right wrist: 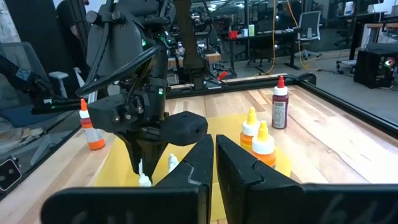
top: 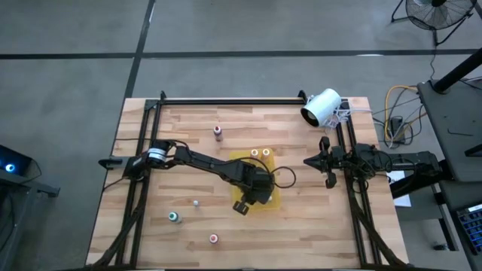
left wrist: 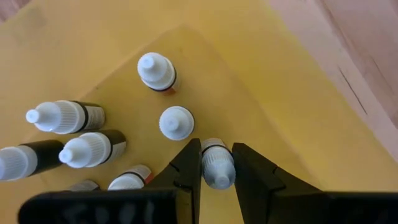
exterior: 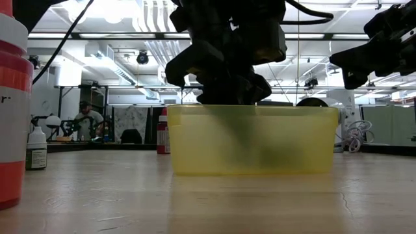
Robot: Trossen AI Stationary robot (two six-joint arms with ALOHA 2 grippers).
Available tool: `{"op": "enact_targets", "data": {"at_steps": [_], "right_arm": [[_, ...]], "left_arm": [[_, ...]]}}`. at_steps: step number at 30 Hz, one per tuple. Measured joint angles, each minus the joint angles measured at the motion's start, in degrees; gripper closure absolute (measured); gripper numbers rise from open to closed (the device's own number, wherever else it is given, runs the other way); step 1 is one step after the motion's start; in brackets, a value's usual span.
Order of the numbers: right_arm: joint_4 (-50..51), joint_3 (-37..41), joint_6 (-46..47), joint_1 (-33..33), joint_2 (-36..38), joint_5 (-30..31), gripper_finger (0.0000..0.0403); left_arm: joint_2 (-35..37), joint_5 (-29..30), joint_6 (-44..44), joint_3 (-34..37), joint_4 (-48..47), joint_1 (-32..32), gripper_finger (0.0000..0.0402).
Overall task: Pick & Place food coloring
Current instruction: Put the small violet food coloring bottle into the yellow bin
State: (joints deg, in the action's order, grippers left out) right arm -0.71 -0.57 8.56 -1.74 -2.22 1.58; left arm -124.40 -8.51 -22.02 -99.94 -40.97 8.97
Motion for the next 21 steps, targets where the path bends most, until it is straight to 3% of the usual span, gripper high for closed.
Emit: {"op": "enact_targets", "data": {"at_steps": [21], "right_arm": [[0.0, 0.0, 0.0, 0.0, 0.0, 0.0, 0.0390]], "left_arm": [[0.0, 0.6, 0.0, 0.0, 0.1, 0.0, 0.0329]]}}
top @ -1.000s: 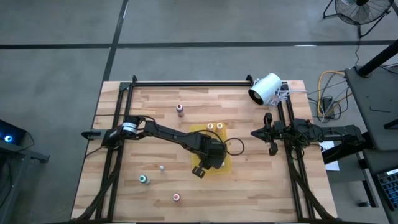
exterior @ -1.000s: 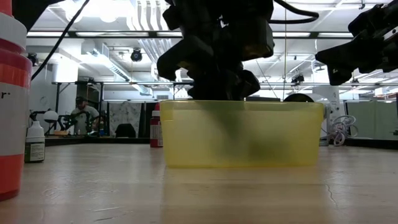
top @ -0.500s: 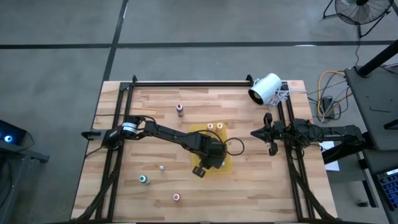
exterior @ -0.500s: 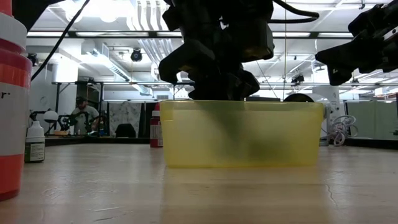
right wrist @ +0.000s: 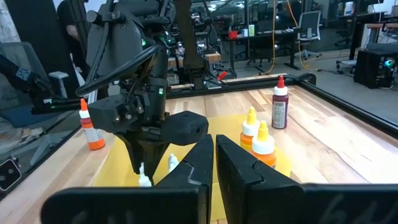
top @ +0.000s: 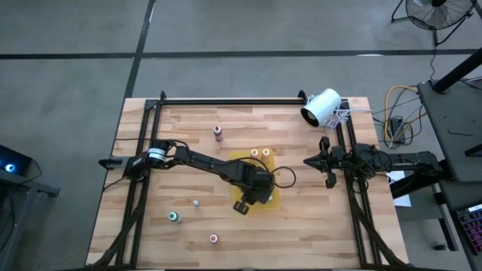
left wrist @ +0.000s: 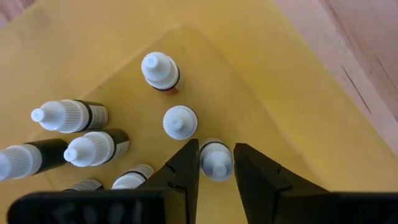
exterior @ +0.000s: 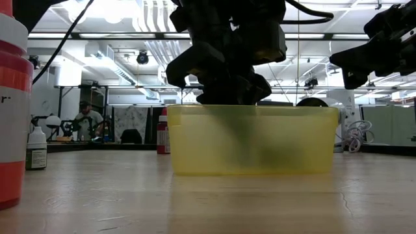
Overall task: Pick & Place food coloring
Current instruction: Put the small violet food coloring bottle into the yellow bin
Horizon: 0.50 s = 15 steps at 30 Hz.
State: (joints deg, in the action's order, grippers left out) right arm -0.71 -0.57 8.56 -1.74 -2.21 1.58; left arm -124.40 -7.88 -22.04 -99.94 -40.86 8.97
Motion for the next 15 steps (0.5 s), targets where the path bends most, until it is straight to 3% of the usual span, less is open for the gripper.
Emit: {"op": "enact_targets", "data": {"at_steps": [15], "right_arm": [[0.0, 0.0, 0.0, 0.0, 0.1, 0.0, 0.0390]], "left_arm": [[0.0, 0.0, 0.1, 0.0, -0.8, 0.0, 0.0328]]}}
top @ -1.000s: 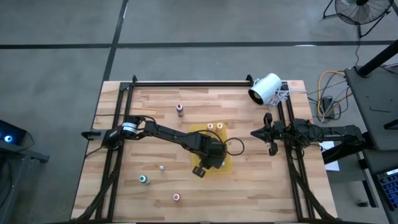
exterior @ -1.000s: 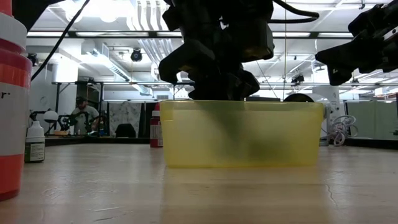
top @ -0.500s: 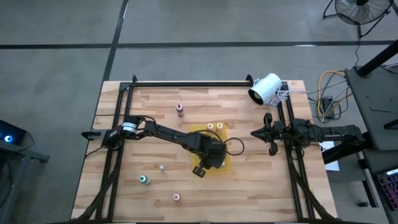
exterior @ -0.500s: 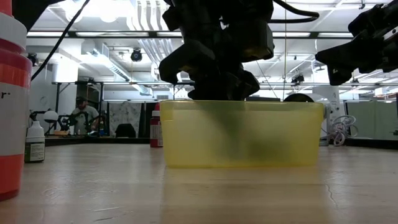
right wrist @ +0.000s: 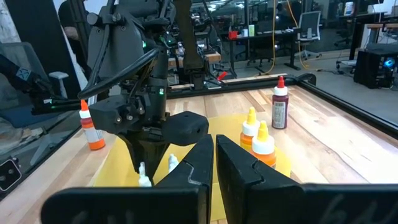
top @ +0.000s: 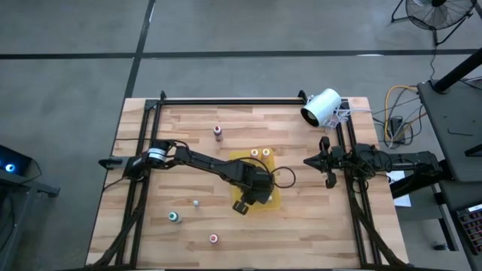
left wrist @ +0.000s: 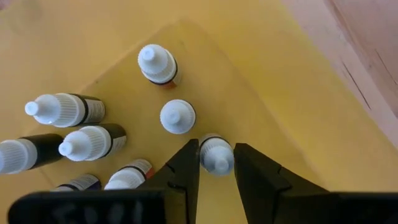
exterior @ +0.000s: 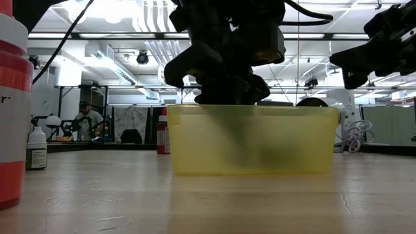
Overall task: Pick & Place food coloring
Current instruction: Put the small violet food coloring bottle into the yellow bin
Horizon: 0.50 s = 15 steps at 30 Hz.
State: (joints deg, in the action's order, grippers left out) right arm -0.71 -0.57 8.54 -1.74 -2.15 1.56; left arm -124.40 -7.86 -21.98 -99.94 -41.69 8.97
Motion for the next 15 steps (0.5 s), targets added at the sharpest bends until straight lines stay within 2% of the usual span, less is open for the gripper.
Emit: {"op": "enact_targets", "data": {"at_steps": [15], "right_arm": [[0.0, 0.0, 0.0, 0.0, 0.0, 0.0, 0.0390]], "left_arm": [[0.0, 0.5, 0.1, 0.0, 0.5, 0.0, 0.0328]]}}
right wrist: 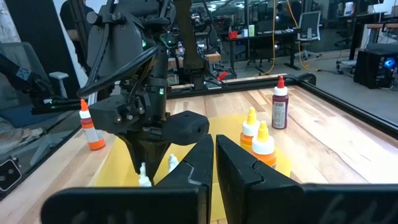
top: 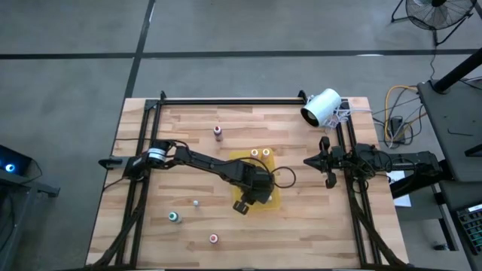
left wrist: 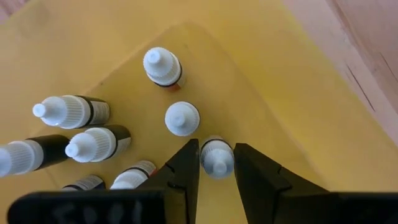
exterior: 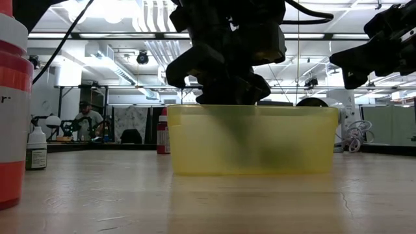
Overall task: Pick & Place food coloring
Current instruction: Put the small violet food coloring bottle into the yellow bin, then put the small green food coloring bottle into the yellow bin
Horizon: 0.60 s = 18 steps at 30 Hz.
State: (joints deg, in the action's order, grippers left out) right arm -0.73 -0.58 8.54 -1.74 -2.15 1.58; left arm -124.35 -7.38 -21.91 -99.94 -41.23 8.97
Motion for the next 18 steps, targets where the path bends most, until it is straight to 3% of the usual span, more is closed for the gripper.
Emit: {"op": "enact_targets", "data": {"at_steps": [18], "right_arm": [[0.0, 0.0, -0.1, 0.0, 0.0, 0.0, 0.0390]], "left_arm": [[1.9, 0.0, -0.7, 0.0, -1.0, -0.1, 0.0328]]}}
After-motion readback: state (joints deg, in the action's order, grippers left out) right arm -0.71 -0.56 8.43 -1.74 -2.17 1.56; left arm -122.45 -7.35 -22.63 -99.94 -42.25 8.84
